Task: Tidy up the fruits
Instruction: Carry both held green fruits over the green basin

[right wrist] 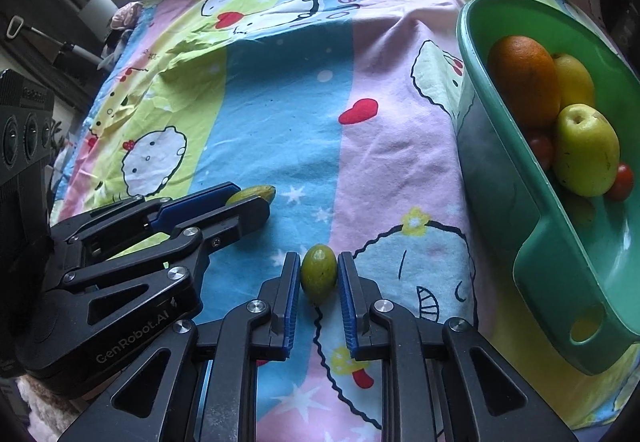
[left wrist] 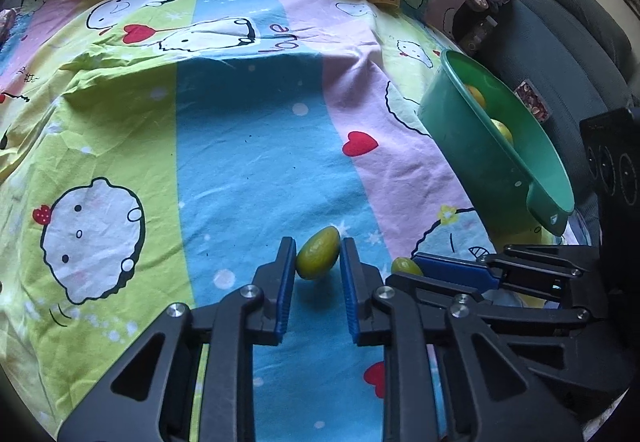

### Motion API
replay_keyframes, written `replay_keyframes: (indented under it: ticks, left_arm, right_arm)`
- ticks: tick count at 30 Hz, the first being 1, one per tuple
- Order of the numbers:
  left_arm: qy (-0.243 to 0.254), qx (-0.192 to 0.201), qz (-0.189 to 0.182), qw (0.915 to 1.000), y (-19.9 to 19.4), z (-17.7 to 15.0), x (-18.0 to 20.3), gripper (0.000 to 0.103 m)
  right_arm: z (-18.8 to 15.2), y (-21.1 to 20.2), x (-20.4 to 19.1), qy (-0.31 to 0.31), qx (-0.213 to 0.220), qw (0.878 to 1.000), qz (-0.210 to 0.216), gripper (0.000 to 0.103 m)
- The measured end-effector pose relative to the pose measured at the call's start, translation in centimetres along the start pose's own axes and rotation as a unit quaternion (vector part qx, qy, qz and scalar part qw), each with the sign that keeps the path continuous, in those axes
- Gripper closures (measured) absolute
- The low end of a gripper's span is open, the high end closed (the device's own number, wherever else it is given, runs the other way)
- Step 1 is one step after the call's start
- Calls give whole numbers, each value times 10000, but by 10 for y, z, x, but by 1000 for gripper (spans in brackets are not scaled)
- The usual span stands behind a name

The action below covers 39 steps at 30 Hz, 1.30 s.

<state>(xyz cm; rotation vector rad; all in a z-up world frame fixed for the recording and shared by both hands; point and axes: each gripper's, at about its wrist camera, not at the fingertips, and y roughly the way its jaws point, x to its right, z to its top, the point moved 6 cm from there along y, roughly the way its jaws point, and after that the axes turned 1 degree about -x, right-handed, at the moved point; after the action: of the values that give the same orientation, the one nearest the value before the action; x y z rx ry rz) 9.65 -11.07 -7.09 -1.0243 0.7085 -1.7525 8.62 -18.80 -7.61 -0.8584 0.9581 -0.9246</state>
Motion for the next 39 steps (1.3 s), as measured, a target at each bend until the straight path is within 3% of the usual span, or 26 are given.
replay_keyframes:
  ticks: [15,23,26,32,39]
  left_arm:
    - [-97,929,522,9943,-55,18,2,81]
    - [10,1419,543,9884,-81,35,35,81]
    - [83,1556,542,9863,-85,42,55,81]
    - [201,1589,296,9866,-80,55,94,81]
    - [433,1454,247,9881,-57,69,134,81]
  right_arm:
    - [22,-31,-11,132,482,9981,366,82]
    - [40,-86,14,616,1296,9872,695,82]
    - [44,-110,30,860,1728,9793,607,82]
    - [40,-143,69,1255,2256,9655,336,82]
    - [37,-148,108,1726,2327,9567,294,82]
